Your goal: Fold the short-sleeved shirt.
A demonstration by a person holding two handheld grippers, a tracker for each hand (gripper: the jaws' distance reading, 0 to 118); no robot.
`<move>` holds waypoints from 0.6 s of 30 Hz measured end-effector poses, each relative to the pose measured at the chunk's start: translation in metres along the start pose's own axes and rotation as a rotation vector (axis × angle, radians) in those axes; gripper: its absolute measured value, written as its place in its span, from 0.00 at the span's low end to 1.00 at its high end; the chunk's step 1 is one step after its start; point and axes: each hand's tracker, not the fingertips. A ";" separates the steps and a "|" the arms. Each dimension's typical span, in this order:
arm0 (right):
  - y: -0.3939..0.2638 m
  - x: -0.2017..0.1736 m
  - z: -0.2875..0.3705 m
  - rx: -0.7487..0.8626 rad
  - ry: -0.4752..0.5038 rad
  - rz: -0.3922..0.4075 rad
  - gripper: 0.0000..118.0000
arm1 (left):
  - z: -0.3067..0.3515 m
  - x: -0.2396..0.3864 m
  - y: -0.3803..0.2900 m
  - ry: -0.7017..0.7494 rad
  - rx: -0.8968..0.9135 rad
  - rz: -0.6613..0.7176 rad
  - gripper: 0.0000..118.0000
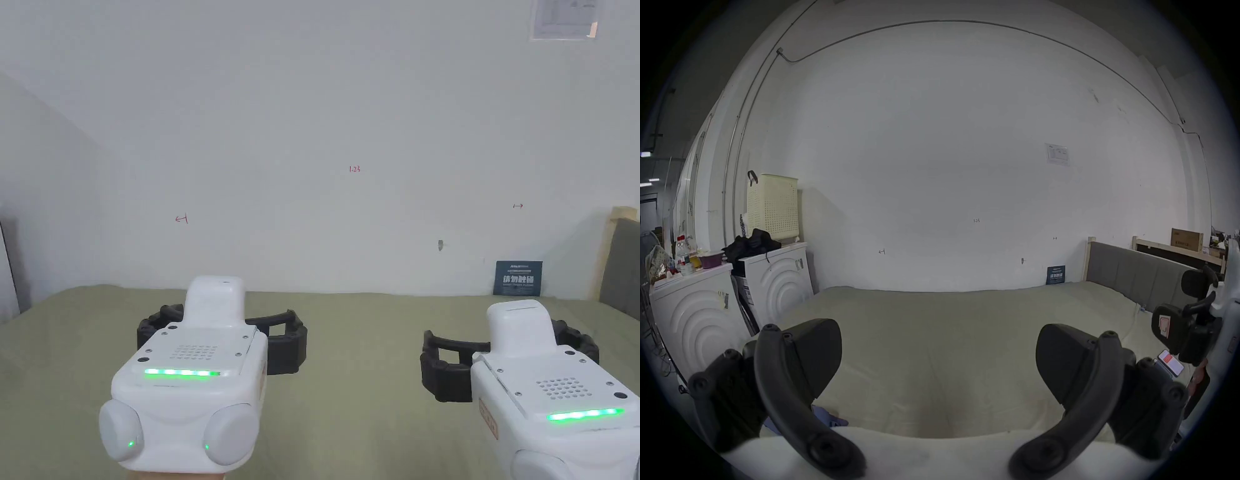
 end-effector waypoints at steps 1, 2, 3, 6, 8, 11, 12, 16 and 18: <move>0.001 0.001 0.000 -0.006 0.011 -0.016 1.00 | 0.000 0.000 0.000 -0.001 -0.001 0.001 1.00; 0.002 0.003 0.000 -0.015 0.038 -0.054 1.00 | -0.001 0.000 -0.001 -0.003 -0.005 0.001 1.00; 0.004 0.005 0.000 -0.020 0.060 -0.091 1.00 | 0.002 0.002 0.000 -0.005 -0.011 0.001 1.00; 0.007 0.011 0.003 -0.018 0.163 -0.142 1.00 | 0.004 0.002 0.000 -0.013 -0.022 0.012 1.00; 0.009 0.012 0.005 -0.021 0.192 -0.178 1.00 | 0.005 0.001 0.000 -0.014 -0.027 0.023 1.00; 0.011 0.011 0.007 -0.047 0.208 -0.222 1.00 | 0.004 0.000 0.001 -0.023 -0.033 0.039 1.00; 0.011 0.009 0.009 -0.058 0.196 -0.225 1.00 | 0.003 -0.001 0.001 -0.025 -0.035 0.044 1.00; 0.013 0.003 0.008 -0.106 0.067 -0.169 1.00 | 0.004 0.000 0.001 -0.030 -0.043 0.055 1.00; 0.013 0.000 0.006 -0.097 0.004 -0.130 1.00 | 0.004 0.000 0.002 -0.035 -0.049 0.059 1.00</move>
